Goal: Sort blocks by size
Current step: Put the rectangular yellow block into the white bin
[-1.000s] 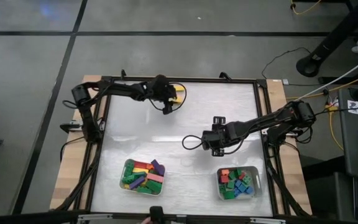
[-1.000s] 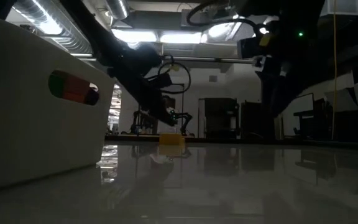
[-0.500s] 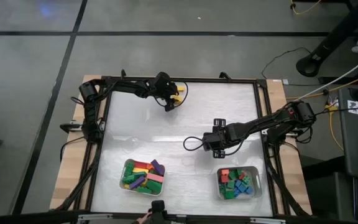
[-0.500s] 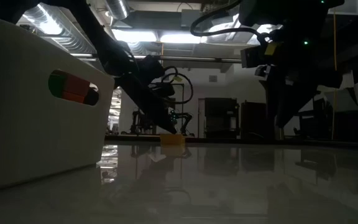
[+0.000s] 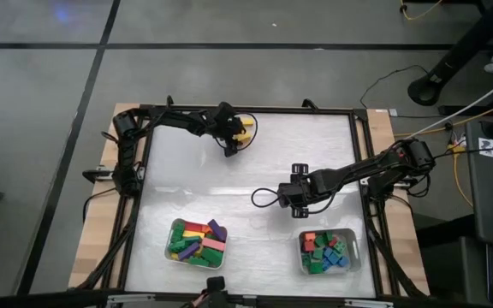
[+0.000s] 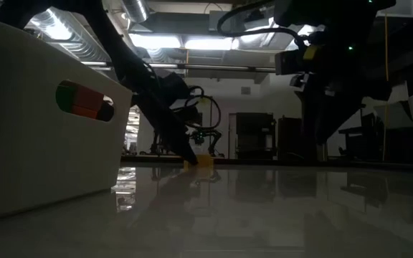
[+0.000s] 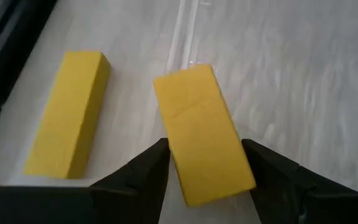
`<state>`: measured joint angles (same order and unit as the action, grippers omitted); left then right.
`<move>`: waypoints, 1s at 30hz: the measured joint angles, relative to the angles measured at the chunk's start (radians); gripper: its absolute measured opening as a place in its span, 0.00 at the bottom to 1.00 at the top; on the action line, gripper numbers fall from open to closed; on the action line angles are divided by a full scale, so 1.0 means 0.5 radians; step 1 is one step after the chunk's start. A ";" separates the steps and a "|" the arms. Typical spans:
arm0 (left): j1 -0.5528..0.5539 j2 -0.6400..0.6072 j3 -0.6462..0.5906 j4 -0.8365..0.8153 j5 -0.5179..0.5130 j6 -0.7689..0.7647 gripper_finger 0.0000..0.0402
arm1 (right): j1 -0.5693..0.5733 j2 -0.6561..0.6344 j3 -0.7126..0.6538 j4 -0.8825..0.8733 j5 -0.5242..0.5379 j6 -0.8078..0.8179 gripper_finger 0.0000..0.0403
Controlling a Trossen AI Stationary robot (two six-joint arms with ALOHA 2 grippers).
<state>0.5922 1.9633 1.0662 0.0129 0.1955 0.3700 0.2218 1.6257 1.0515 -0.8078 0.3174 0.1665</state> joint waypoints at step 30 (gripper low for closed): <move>-1.028 -1.194 0.003 -2.156 0.441 -1.102 0.29 | 0.000 -0.003 0.000 0.126 -0.047 -0.153 0.53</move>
<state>0.0781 1.3665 1.0676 -1.0651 0.4160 -0.1812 0.2218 1.6242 1.0515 -0.7449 0.2940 0.0902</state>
